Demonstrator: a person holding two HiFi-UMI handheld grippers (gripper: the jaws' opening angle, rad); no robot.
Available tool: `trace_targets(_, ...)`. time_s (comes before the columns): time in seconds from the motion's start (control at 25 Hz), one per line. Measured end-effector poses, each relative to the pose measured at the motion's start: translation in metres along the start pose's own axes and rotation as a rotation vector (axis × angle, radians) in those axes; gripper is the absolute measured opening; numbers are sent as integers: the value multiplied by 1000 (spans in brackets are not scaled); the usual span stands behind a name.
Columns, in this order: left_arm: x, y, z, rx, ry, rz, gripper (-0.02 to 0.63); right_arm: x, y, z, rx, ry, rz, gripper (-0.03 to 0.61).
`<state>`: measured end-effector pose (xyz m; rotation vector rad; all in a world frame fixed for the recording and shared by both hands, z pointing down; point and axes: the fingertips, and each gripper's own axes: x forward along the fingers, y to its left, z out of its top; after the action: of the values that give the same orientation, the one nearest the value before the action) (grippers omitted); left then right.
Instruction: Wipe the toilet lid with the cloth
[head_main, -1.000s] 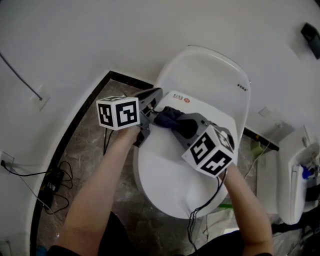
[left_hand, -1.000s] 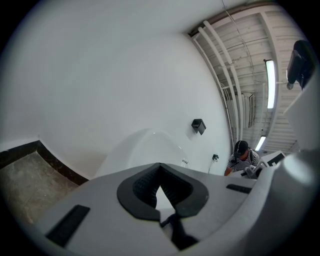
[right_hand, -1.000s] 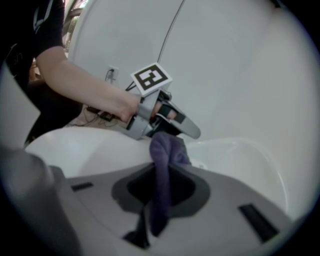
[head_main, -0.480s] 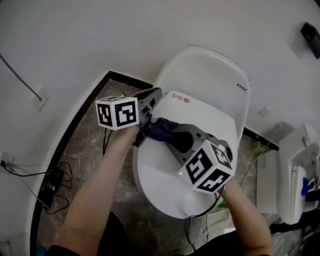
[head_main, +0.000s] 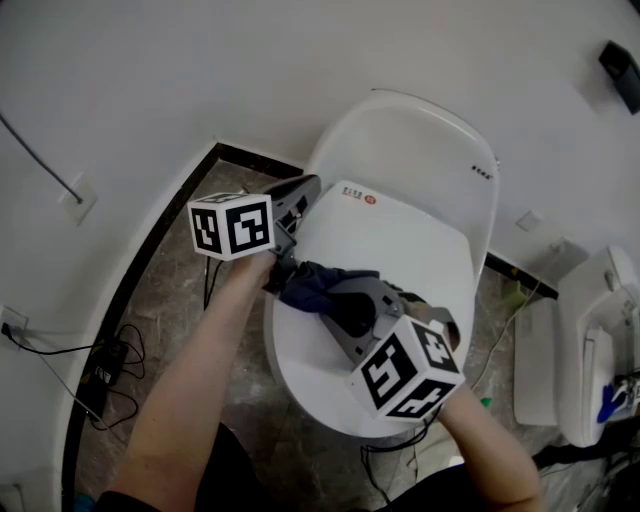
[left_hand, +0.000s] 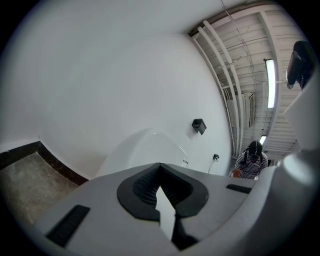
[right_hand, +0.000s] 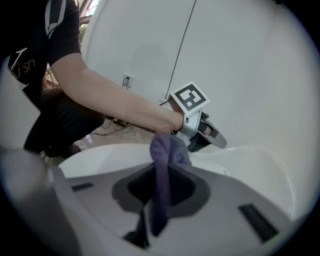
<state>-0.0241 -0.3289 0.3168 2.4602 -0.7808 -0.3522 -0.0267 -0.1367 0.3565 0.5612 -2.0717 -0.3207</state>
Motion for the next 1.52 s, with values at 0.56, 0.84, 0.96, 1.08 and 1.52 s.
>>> trace_targets(0.56,0,2,-1,-1,-4,9,14,-19,54,12,6,-60,75,67)
trace_targets(0.84,-1,3,-2,25,12,23,14,-32,84,24,19,-146,110,67)
trace_targets(0.96,1,-2,0,46,11,18,14,-41,90,31,57,-203,123,67)
trace_targets(1.08,7,-13,-1,88,27,5,14,-56,88,37,119,-278,124,67)
trace_targets(1.52,29,-61,-9,251,74,-44,14,-120,20,30,344,-473,-35,67)
